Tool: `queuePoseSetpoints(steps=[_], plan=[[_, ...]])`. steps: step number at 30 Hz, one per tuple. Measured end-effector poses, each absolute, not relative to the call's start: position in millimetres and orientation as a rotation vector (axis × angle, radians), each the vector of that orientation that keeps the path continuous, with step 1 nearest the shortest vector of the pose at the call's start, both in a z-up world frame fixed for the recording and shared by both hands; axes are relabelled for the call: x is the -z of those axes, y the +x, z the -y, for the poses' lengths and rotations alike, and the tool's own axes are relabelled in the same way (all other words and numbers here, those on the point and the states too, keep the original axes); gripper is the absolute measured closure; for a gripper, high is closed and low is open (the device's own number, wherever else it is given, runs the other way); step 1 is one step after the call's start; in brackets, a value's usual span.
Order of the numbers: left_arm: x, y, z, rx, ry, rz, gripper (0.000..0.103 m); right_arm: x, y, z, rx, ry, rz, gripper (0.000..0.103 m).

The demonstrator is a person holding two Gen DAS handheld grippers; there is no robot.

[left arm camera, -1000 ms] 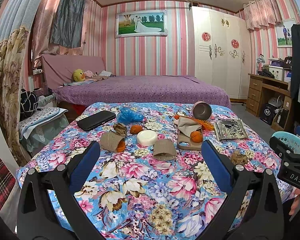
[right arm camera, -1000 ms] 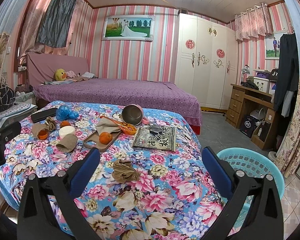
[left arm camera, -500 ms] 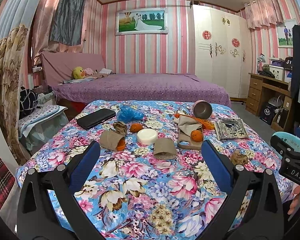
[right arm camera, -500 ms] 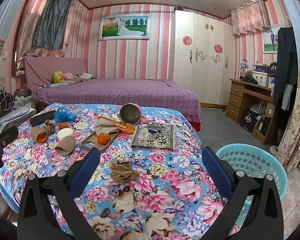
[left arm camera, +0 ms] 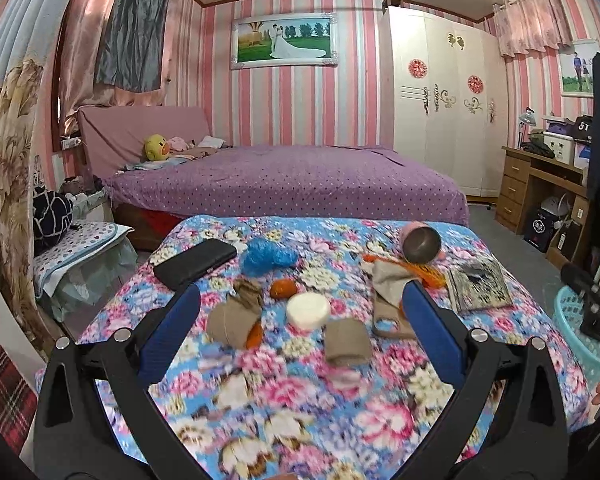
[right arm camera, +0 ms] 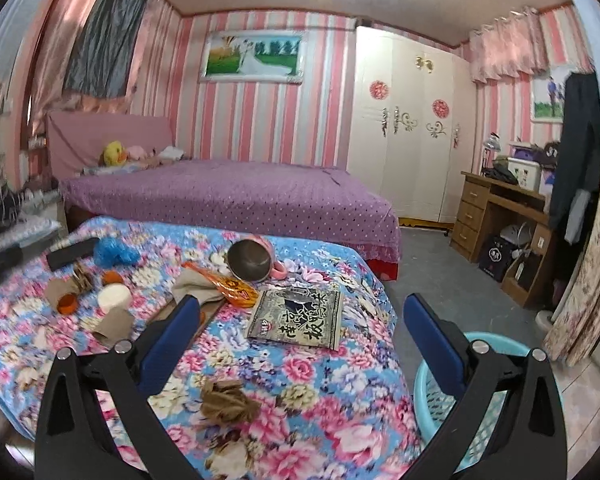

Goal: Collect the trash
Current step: 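Close the right gripper on brown crumpled paper while the left approaches a cardboard tube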

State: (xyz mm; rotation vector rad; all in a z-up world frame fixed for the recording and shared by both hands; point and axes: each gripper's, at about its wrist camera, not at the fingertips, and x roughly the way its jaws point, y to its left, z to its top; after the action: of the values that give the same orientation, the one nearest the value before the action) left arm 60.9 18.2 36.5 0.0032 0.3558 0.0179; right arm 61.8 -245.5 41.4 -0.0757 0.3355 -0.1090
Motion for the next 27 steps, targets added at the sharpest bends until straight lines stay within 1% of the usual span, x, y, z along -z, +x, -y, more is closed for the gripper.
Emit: queuePoseSetpoints(steps=[4,7,11,17,27], plan=[[-32,75,-28,-0.046,0.007,-0.362,0.005,-24,77,237,0.092,-0.090,-0.358,0.004],[-15,82,-39,-0.067,0.012,-0.388,0.005,-6,78,234,0.055,-0.090,-0.372,0.004],[12,90,-55,-0.080,0.019,-0.476,0.005,21,87,228,0.003,-0.082,-0.492,0.004],[25,86,-67,-0.077,0.025,-0.512,0.005,49,90,214,-0.024,-0.110,-0.552,0.004],[39,96,-71,-0.049,-0.016,-0.579,0.005,58,94,224,-0.041,-0.075,-0.601,0.004]])
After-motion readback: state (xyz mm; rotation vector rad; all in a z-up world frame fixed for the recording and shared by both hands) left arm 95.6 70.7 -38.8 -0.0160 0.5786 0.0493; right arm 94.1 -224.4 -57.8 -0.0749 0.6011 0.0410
